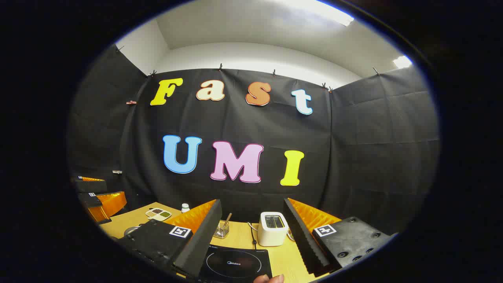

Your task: First push the handle of the pot to place it horizontally, then grasp the pot with both hands and set it on the induction cooktop.

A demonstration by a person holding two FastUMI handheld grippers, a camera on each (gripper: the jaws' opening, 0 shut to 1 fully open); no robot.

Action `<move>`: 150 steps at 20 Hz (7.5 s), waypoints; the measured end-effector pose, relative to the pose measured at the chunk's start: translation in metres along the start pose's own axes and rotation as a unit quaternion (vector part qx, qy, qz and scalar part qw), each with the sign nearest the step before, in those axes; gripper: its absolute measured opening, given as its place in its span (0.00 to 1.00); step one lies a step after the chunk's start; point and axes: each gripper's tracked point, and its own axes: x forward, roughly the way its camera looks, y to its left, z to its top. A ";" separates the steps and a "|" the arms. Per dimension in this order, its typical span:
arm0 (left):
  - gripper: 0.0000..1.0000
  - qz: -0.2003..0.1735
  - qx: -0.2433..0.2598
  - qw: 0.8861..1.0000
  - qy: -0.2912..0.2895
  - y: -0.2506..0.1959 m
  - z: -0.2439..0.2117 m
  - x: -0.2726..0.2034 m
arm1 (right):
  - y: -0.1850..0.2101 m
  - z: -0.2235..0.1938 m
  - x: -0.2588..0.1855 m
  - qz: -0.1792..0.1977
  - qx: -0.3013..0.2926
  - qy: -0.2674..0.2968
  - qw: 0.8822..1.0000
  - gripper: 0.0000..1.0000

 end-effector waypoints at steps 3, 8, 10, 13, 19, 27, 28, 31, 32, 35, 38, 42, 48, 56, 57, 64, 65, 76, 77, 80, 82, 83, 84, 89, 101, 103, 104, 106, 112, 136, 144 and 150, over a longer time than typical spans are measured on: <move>0.95 0.000 0.001 1.000 -0.002 0.002 0.002 0.000 | 0.000 0.001 -0.002 -0.002 -0.001 0.000 1.000 0.97; 0.95 0.000 0.003 1.000 -0.006 0.005 0.004 -0.003 | 0.003 0.006 -0.007 -0.003 -0.007 -0.003 1.000 0.97; 0.94 0.001 0.004 1.000 -0.006 0.005 0.004 -0.003 | 0.004 0.007 -0.006 -0.004 -0.006 -0.004 1.000 0.97; 0.94 0.001 0.003 1.000 -0.008 0.008 0.005 -0.004 | 0.005 0.008 -0.007 -0.008 -0.005 -0.004 1.000 0.97; 0.95 -0.002 -0.003 1.000 -0.013 0.009 0.007 -0.006 | 0.002 0.007 -0.008 -0.014 -0.004 -0.003 1.000 0.99; 0.07 -0.037 -0.014 0.999 -0.021 -0.001 0.014 -0.010 | -0.008 0.007 -0.007 -0.032 -0.007 -0.003 0.999 0.98; 0.05 -0.046 -0.014 0.999 -0.014 -0.003 0.011 -0.009 | -0.009 0.006 -0.007 -0.033 -0.007 -0.002 0.999 0.98; 0.05 -0.072 -0.005 0.997 0.024 -0.003 -0.013 -0.009 | -0.011 0.002 -0.007 -0.036 -0.005 0.003 0.999 0.99; 0.05 -0.082 -0.004 0.996 0.045 -0.002 -0.023 -0.009 | -0.012 0.001 -0.008 -0.036 -0.005 0.005 0.999 0.97; 0.05 -0.093 0.001 0.989 0.113 0.007 -0.058 -0.009 | -0.013 -0.003 -0.008 -0.037 -0.005 0.010 0.999 0.98; 0.05 -0.100 0.005 0.978 0.184 0.017 -0.098 -0.010 | -0.016 -0.005 -0.008 -0.038 -0.009 0.011 0.999 0.97; 0.05 -0.156 -0.020 0.930 0.332 0.000 -0.177 -0.026 | -0.018 -0.010 -0.008 -0.041 -0.010 0.018 0.999 0.97; 0.05 -0.165 -0.009 0.855 0.491 0.012 -0.268 -0.055 | -0.025 -0.013 -0.010 -0.045 -0.018 0.021 0.999 0.98; 0.05 -0.155 0.017 0.793 0.589 0.026 -0.342 -0.057 | -0.040 -0.023 -0.011 -0.063 -0.025 0.034 0.997 0.98; 0.05 -0.156 0.021 0.791 0.592 0.025 -0.348 -0.053 | -0.043 -0.024 -0.012 -0.066 -0.027 0.035 0.997 0.96; 0.05 -0.129 0.039 0.789 0.600 0.027 -0.373 -0.025 | -0.065 -0.034 -0.011 -0.092 -0.050 0.045 0.994 0.98; 0.06 -0.130 0.040 0.788 0.601 0.025 -0.373 -0.025 | -0.068 -0.036 -0.010 -0.094 -0.051 0.047 0.993 0.98; 0.06 -0.107 0.035 0.798 0.593 -0.012 -0.377 0.013 | -0.092 -0.048 0.001 -0.104 -0.051 0.059 0.992 0.98; 0.06 -0.101 0.037 0.800 0.591 -0.016 -0.377 0.019 | -0.094 -0.050 0.002 -0.105 -0.050 0.060 0.991 0.98; 0.05 -0.096 0.032 0.804 0.586 -0.027 -0.376 0.036 | -0.096 -0.051 0.001 -0.110 -0.051 0.063 0.991 0.98; 0.05 -0.096 0.026 0.805 0.585 -0.035 -0.375 0.047 | -0.099 -0.054 0.003 -0.114 -0.051 0.066 0.990 0.98; 0.05 -0.095 0.023 0.806 0.583 -0.037 -0.375 0.053 | -0.101 -0.056 0.003 -0.116 -0.050 0.067 0.990 0.98; 0.05 -0.094 0.019 0.808 0.582 -0.040 -0.375 0.060 | -0.102 -0.057 0.003 -0.117 -0.049 0.068 0.990 0.98; 0.05 -0.082 0.004 0.814 0.575 -0.048 -0.376 0.088 | -0.105 -0.060 0.003 -0.126 -0.050 0.069 0.988 0.98; 0.05 -0.130 -0.028 0.837 0.531 -0.071 -0.353 0.096 | -0.075 -0.061 -0.014 -0.105 -0.050 0.078 0.990 0.98; 0.07 -0.154 -0.037 0.852 0.500 -0.071 -0.331 0.091 | -0.057 -0.064 -0.007 -0.086 -0.048 0.083 0.992 0.98; 0.08 -0.160 -0.040 0.861 0.481 -0.067 -0.317 0.091 | -0.046 -0.065 -0.004 -0.075 -0.047 0.085 0.992 0.98; 0.44 -0.167 -0.044 0.879 0.445 -0.057 -0.292 0.090 | -0.026 -0.067 0.001 -0.054 -0.045 0.087 0.994 0.98; 0.96 -0.128 -0.049 0.916 0.376 0.013 -0.239 0.094 | 0.047 -0.082 0.020 0.027 -0.032 0.103 0.994 0.98; 0.95 -0.047 -0.018 0.885 0.463 0.261 -0.370 0.166 | 0.246 -0.303 0.076 0.140 0.054 0.374 0.915 0.99; 0.91 -0.053 -0.017 0.873 0.484 0.252 -0.400 0.189 | 0.269 -0.378 0.074 0.135 0.065 0.462 0.874 0.99; 0.77 -0.051 -0.003 0.872 0.487 0.253 -0.408 0.199 | 0.287 -0.422 0.070 0.135 0.074 0.515 0.843 0.97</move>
